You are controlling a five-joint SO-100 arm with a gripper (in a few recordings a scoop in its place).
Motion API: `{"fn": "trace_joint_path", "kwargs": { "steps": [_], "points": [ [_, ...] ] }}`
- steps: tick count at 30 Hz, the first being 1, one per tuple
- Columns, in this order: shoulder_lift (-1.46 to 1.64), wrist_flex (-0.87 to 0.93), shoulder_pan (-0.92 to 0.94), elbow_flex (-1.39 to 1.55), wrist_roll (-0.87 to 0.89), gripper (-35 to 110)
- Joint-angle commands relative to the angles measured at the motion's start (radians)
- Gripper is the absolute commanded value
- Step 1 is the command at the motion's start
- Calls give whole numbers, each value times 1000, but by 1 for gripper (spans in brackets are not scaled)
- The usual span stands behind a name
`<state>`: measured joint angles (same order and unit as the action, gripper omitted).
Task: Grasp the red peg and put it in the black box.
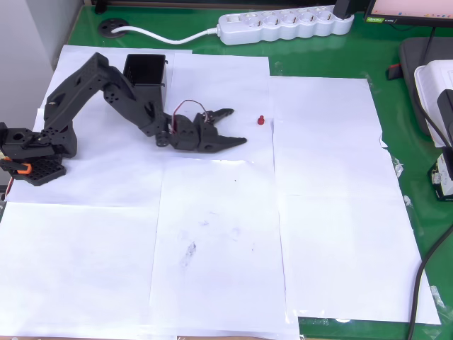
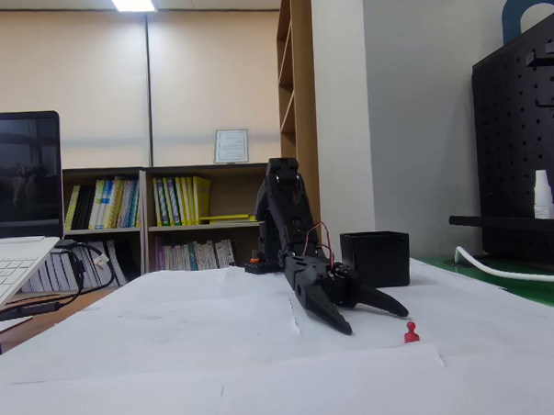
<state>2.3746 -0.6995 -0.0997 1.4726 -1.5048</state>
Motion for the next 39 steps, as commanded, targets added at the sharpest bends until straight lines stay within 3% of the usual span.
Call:
{"fn": "trace_joint_path", "kwargs": {
  "steps": [1, 39],
  "points": [
    [31, 54, 6, 124, -8, 40],
    [172, 233, -26, 463, 8, 40]
  ]
}}
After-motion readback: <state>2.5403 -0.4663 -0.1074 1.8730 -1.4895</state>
